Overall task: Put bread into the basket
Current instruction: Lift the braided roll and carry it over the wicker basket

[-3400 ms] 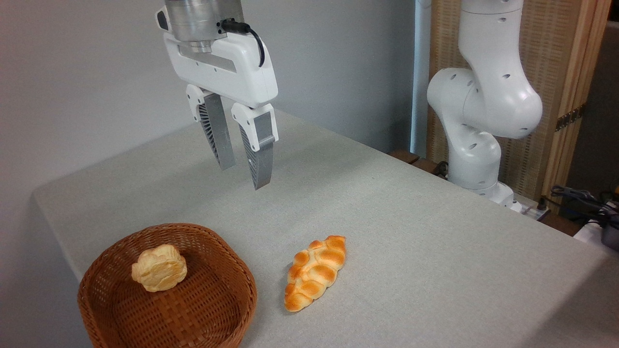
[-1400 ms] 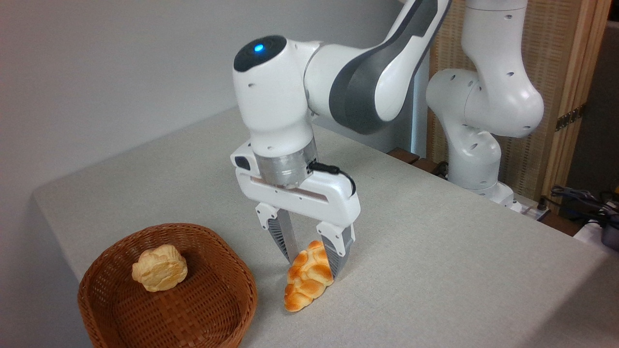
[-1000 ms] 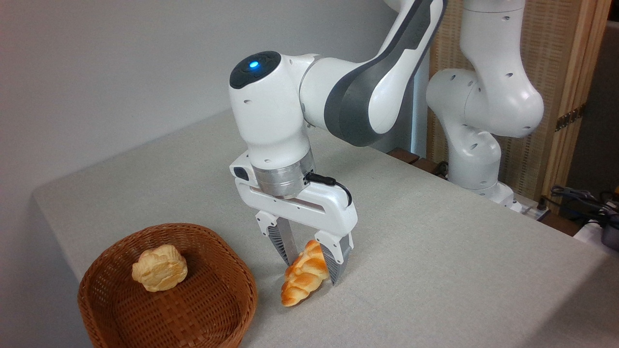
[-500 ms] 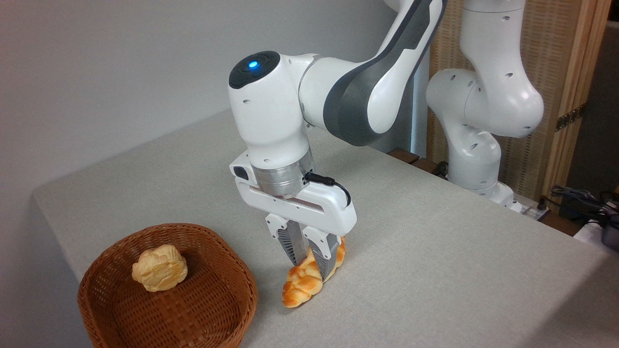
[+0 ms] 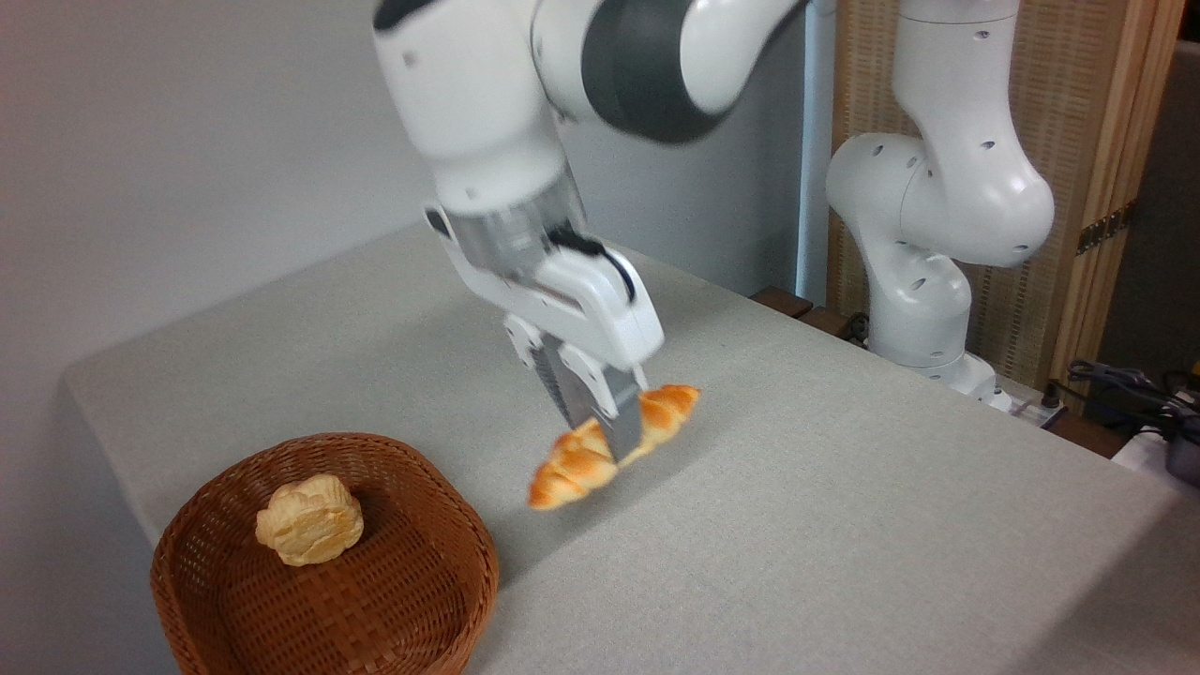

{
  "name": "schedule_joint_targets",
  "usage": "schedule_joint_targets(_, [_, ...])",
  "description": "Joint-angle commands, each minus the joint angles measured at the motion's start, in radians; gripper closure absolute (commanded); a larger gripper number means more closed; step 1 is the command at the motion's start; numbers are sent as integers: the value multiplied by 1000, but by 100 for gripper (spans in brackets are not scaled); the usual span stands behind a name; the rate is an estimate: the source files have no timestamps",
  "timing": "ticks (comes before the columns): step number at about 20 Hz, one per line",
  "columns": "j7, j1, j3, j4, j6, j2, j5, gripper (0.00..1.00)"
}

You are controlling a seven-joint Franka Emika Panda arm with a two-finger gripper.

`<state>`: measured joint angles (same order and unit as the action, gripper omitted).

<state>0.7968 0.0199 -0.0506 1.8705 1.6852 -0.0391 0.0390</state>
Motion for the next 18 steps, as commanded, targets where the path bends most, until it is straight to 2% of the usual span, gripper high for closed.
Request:
schedule_joint_targets(1, [44,-2,27,-236,-32,129,4,56])
schedule_joint_targets(5, [27,-2,70,-434,37,318,-1,56])
schedule_joint_targets(9, [30,-2,89,-458,189,383,-4,48])
schedule_joint_targets(12, [29,-2,89,-455,232,398,-4,36])
schedule_joint_targets(13, [29,-2,90,-455,238,401,-4,25])
schedule_joint_targets(14, [25,-2,90,-455,248,407,-4,9])
schedule_joint_targets(15, [19,-2,90,-455,264,410,-4,0])
schedule_joint_targets(18, [-10,-2,90,-452,288,415,-4,0])
